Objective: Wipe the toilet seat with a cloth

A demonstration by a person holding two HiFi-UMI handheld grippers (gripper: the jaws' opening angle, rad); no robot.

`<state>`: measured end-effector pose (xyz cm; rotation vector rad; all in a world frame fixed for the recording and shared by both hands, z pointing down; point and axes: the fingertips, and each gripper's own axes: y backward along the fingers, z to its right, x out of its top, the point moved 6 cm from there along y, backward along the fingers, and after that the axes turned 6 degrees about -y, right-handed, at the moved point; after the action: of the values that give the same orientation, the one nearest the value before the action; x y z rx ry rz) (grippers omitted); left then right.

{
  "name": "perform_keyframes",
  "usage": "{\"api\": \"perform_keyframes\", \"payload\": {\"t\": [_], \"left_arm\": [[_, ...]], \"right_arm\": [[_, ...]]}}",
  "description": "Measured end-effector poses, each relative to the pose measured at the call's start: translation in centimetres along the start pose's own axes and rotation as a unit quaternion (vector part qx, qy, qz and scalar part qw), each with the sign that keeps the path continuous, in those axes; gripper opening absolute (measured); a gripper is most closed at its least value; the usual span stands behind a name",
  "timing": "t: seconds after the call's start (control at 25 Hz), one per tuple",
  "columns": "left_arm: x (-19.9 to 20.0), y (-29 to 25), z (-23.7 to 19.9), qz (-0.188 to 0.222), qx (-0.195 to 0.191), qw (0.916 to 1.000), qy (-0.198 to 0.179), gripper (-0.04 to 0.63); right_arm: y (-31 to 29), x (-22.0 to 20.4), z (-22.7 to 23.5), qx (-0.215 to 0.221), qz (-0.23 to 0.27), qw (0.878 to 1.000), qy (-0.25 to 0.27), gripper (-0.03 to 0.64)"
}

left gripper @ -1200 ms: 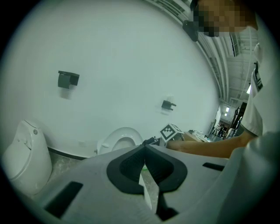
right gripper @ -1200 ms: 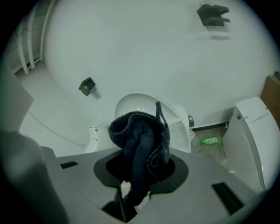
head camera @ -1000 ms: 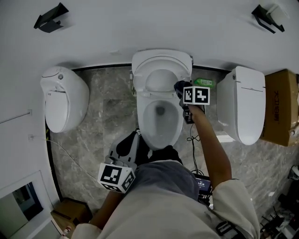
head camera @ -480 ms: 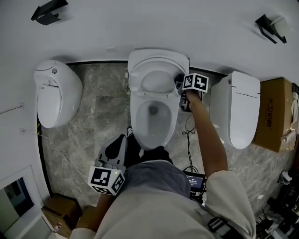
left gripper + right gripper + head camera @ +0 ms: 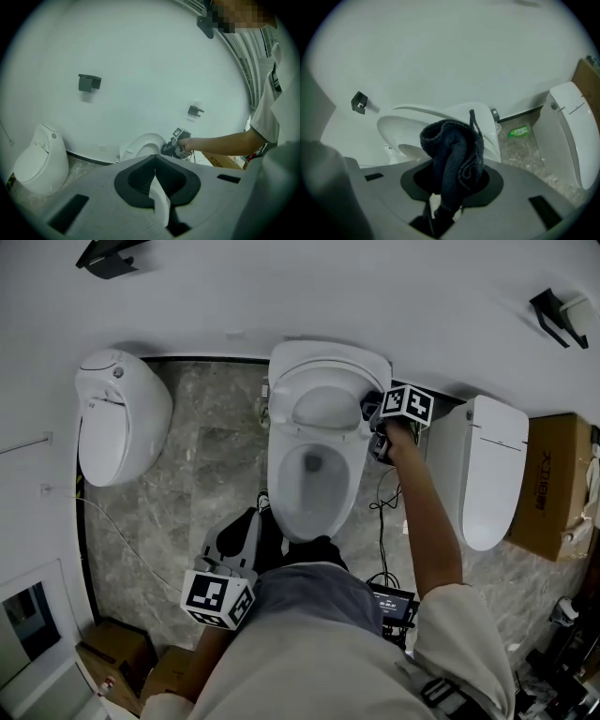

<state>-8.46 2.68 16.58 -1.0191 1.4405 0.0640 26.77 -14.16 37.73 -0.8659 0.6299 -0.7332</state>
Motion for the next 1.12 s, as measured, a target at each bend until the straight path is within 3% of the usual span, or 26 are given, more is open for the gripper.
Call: {"api": "perform_keyframes", "payload": {"t": [0.64, 1.12], "left_arm": [[0.7, 1.0, -2.1, 0.014, -0.002, 0.9997, 0.021, 0.009], [0.3, 2.1, -4.2, 0.022, -0.005, 0.9992, 0.031, 0.009]], "right_arm": [[1.3, 0.9, -4.4, 0.002, 0.001, 1.000, 0.017, 0.101], [1.8, 1.0, -8.3, 0.028, 0.013, 0.999, 0.036, 0.101]]}}
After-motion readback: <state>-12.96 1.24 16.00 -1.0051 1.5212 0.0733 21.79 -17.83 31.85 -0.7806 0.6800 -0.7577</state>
